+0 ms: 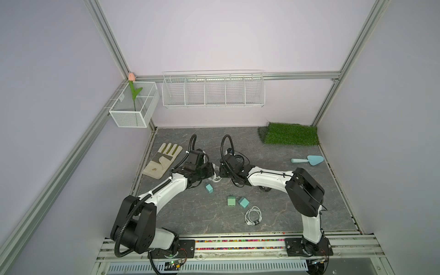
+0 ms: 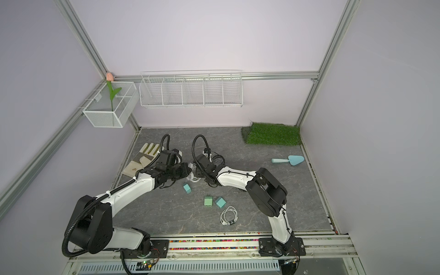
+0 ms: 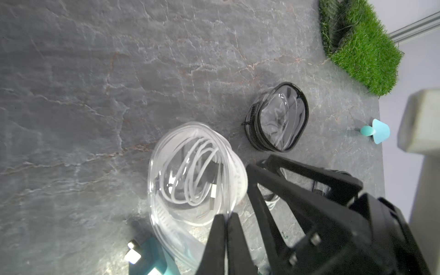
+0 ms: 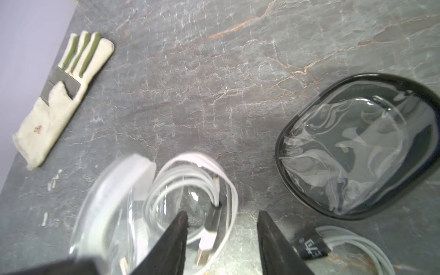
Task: Pack away charging kits
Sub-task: Place the charging cable in the storage bag.
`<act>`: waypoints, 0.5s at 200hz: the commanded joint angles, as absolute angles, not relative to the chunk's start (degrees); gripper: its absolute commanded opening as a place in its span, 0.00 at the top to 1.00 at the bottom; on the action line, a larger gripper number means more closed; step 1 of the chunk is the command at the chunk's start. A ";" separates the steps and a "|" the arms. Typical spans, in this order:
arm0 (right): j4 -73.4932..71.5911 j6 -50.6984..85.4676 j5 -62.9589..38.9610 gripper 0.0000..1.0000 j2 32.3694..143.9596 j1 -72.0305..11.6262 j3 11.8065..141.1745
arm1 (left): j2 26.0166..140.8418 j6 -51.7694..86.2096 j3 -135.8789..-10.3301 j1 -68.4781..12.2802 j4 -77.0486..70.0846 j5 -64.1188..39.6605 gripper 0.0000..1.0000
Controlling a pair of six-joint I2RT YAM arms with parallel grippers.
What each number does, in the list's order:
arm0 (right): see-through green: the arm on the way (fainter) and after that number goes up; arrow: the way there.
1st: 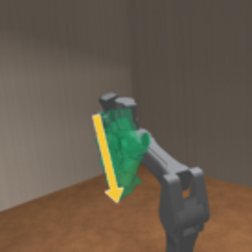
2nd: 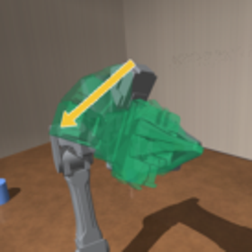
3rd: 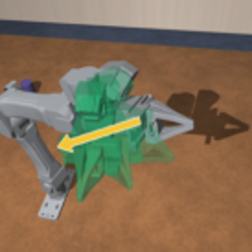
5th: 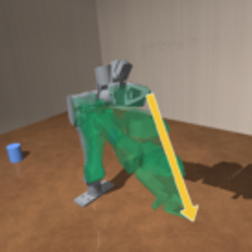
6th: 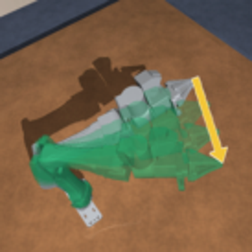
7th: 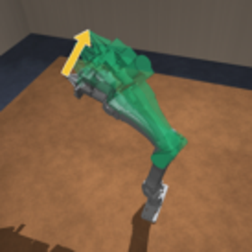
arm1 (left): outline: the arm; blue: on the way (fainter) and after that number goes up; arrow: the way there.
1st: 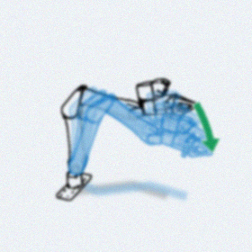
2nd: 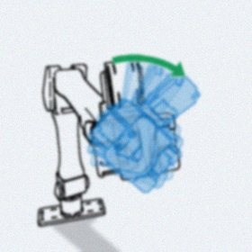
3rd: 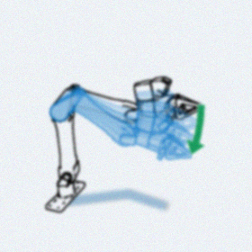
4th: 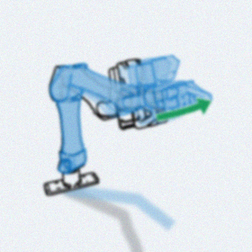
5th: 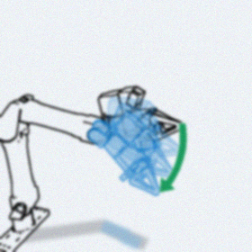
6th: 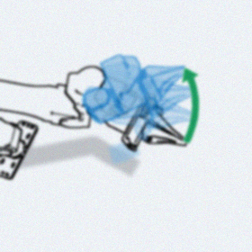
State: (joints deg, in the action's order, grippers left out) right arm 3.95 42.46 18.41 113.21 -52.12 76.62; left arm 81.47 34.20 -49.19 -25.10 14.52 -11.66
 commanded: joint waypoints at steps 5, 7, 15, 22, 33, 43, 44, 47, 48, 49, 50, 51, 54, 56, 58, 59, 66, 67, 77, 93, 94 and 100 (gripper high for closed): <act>2.81 42.12 20.14 0.45 109.19 -52.52 73.48 | 83.98 32.59 -52.73 -22.95 16.07 -9.78 1.00; 2.75 42.15 20.30 0.44 108.99 -52.53 73.24 | 84.14 32.56 -52.78 -22.77 16.08 -9.89 1.00; 2.71 42.17 20.84 0.42 108.10 -52.82 72.50 | 84.86 32.32 -53.38 -22.27 16.24 -9.97 1.00; 2.54 42.10 20.97 0.40 107.46 -53.11 71.81 | 85.30 32.12 -53.86 -21.87 16.62 -9.71 1.00; 1.80 42.14 20.86 0.36 106.72 -54.13 70.97 | 85.89 31.91 -54.05 -21.24 16.84 -9.42 1.00; 0.76 41.54 20.51 0.32 106.59 -55.62 70.43 | 86.09 31.90 -53.99 -20.71 16.81 -9.75 1.00; 0.69 41.47 20.49 0.31 106.60 -55.76 70.46 | 86.11 31.90 -54.02 -20.64 16.84 -9.75 1.00; 0.50 41.27 20.34 0.30 106.68 -56.25 70.47 | 86.14 31.89 -53.98 -20.53 16.79 -9.83 1.00; 0.43 41.20 20.32 0.30 106.73 -56.47 70.48 | 86.18 31.90 -53.93 -20.51 16.83 -9.88 1.00; 0.39 41.12 20.31 0.30 106.76 -56.62 70.48 | 86.20 31.90 -53.90 -20.49 16.85 -9.91 1.00; 0.37 41.04 20.26 0.29 106.77 -56.79 70.53 | 86.21 31.90 -53.89 -20.44 16.86 -9.92 1.00; 0.27 40.95 20.24 0.29 106.82 -56.96 70.55 | 86.17 31.90 -53.84 -20.42 16.83 -9.93 1.00; 0.13 40.78 20.05 0.28 107.01 -57.49 70.65 | 86.14 31.90 -53.72 -20.46 16.77 -10.00 1.00; -0.01 40.65 19.93 0.28 107.15 -57.75 70.66 | 86.09 31.95 -53.66 -20.36 16.76 -9.95 1.00; -0.31 40.37 19.79 0.27 107.32 -58.12 70.71 | 86.06 31.98 -53.58 -20.32 16.67 -9.94 1.00; -0.46 40.31 19.74 0.27 107.36 -58.24 70.73 | 86.01 31.99 -53.51 -20.31 16.68 -9.93 1.00; -1.76 39.48 18.70 0.26 107.88 -59.16 70.75 | 85.74 31.99 -53.32 -20.27 16.67 -10.02 1.00; -1.93 39.34 18.58 0.25 107.95 -59.33 70.80 | 85.72 31.95 -53.29 -20.24 16.64 -9.98 1.00; -3.49 38.77 16.82 0.25 109.05 -60.19 71.08 | 85.30 32.06 -52.99 -20.15 16.53 -9.90 1.00; -5.09 38.50 13.99 0.25 110.96 -60.89 71.82 | 84.78 32.08 -52.60 -19.96 16.75 -9.45 1.00; -5.18 38.50 13.85 0.25 111.07 -60.94 71.90 | 84.80 32.08 -52.62 -19.96 16.77 -9.47 1.00; -5.25 38.30 13.71 0.25 111.73 -61.35 72.34 | 84.62 32.16 -52.57 -19.89 17.04 -9.05 1.00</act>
